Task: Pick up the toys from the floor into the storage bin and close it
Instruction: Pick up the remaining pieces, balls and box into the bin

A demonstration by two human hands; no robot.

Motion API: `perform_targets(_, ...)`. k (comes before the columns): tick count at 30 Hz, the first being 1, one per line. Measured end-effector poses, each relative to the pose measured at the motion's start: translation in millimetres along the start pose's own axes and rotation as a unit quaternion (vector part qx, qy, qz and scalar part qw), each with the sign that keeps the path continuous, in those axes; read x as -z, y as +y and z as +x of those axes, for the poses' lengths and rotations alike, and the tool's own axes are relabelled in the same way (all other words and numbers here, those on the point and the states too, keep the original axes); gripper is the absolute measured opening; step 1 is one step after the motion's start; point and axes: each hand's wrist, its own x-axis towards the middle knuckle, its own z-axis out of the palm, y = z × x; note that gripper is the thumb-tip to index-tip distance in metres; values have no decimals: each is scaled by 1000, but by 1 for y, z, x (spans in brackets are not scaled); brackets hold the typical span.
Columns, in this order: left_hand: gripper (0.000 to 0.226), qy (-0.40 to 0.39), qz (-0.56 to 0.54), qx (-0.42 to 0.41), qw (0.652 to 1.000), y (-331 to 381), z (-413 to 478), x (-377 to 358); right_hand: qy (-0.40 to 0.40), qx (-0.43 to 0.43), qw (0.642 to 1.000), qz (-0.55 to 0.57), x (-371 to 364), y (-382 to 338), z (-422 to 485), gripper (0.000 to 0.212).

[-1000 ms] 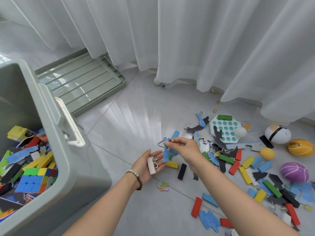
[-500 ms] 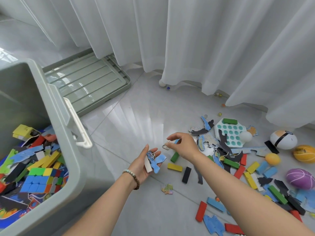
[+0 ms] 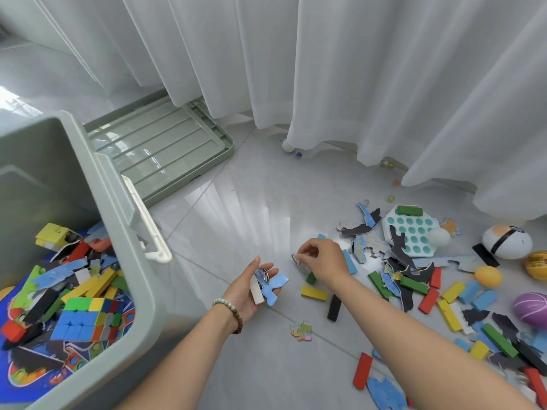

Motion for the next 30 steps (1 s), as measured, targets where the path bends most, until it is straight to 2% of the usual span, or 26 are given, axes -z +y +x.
perform_targets(2,41,-12,-25,22,999,-3,-3,-6,-9,10,993,115,7,-11,-11,7)
perform_targets(4,48,-39,-49,42,997,-6,-7,-12,-100,40,981,158,14,-24,-29,6)
perform_targets(6,48,-66,-75,53,994,-11,-10,-19,-144,63,980,122,21,-25,-44,10)
perform_targets(10,34,-20,-30,36,999,-15,-15,-18,-54,18,995,85,40,8,-58,8)
perform_targets(13,31,12,8,9,1000,-15,-20,-10,-123,-21,992,20,29,34,-74,16)
perform_targets(15,30,26,37,0,999,-16,-24,0,-154,-5,987,-44,10,43,-85,26)
perform_targets(18,32,43,71,-3,997,-22,-29,13,-137,43,982,-125,-10,47,-94,37)
perform_targets(22,30,59,69,5,996,-34,-35,27,-105,50,980,-161,-22,45,-101,24)
perform_targets(23,29,59,68,8,996,-37,-36,28,-110,42,983,-142,-22,44,-102,21)
perform_targets(25,26,55,83,11,995,-41,-38,28,-113,5,993,-30,-19,45,-104,21)
perform_targets(28,21,45,131,3,990,-45,-37,26,-39,-46,985,162,-4,43,-95,24)
perform_targets(30,20,43,144,-2,989,-45,-36,23,-8,-58,981,185,6,42,-84,25)
